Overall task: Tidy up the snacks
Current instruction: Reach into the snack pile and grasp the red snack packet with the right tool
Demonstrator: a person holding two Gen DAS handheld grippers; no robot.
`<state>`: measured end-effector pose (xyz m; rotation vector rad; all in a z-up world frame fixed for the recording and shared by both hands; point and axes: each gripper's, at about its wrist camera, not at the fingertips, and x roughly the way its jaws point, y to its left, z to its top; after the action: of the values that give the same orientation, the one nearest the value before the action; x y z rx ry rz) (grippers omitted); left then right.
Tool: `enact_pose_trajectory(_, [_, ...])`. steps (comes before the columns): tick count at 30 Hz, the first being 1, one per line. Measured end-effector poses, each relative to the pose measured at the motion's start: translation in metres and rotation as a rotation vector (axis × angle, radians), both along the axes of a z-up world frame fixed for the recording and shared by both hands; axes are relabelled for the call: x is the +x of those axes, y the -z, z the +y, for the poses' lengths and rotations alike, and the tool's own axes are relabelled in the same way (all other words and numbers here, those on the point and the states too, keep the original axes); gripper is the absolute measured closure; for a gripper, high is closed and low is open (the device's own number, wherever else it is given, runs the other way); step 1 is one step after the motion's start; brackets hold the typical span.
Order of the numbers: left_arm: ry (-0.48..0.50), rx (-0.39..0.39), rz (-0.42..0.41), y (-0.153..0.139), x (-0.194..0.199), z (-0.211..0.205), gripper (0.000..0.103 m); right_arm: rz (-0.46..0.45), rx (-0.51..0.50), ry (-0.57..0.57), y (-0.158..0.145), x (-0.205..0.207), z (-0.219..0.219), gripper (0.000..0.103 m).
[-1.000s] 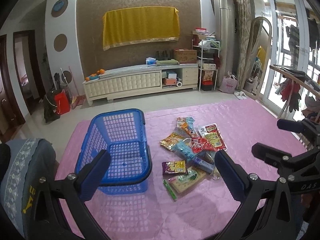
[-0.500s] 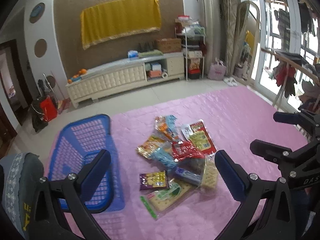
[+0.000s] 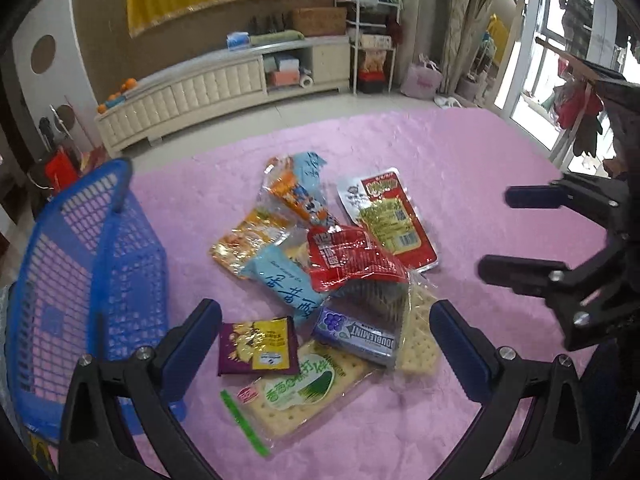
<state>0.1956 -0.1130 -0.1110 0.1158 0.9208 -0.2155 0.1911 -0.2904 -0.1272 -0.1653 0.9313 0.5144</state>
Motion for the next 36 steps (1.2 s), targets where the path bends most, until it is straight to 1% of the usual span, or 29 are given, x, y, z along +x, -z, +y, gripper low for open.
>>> enact_pose_trajectory(4, [0.004,0.013,0.048,0.017,0.014,0.0,0.0,0.029,-0.011,-0.087,0.019,0.017,0.009,0.013])
enact_pose_trajectory(10, [-0.021,-0.012,0.109,0.031,0.028,0.013,0.0,0.049,-0.04,-0.215,0.036,0.043,0.032,0.013])
enact_pose_trajectory(14, [-0.03,-0.026,0.134,0.038,0.03,0.017,0.0,0.067,-0.067,-0.29,0.047,0.056,0.045,0.013])
enact_pose_trajectory(18, [-0.042,-0.025,0.151,0.042,0.031,0.022,0.0,0.075,-0.099,-0.391,0.059,0.065,0.062,0.013])
enact_pose_trajectory(20, [-0.044,-0.016,0.154,0.045,0.033,0.023,0.0,0.076,-0.105,-0.417,0.062,0.067,0.068,0.017])
enact_pose_trajectory(21, [-0.044,-0.014,0.155,0.045,0.033,0.023,0.0,0.079,-0.109,-0.42,0.064,0.07,0.071,0.021])
enact_pose_trajectory(26, [-0.057,-0.016,0.171,0.052,0.035,0.028,0.0,0.123,-0.067,-0.432,0.073,0.079,0.076,0.035])
enact_pose_trajectory(29, [-0.069,-0.013,0.174,0.054,0.036,0.033,0.0,0.114,-0.038,-0.428,0.069,0.076,0.071,0.058])
enact_pose_trajectory(30, [-0.071,-0.009,0.172,0.054,0.036,0.033,0.0,0.099,-0.037,-0.407,0.065,0.073,0.067,0.059])
enact_pose_trajectory(32, [-0.074,-0.006,0.163,0.051,0.035,0.033,0.0,0.088,-0.015,-0.371,0.059,0.068,0.059,0.064])
enact_pose_trajectory(36, [-0.075,-0.003,0.146,0.04,0.032,0.03,0.0,0.083,0.036,-0.279,0.047,0.06,0.038,0.066])
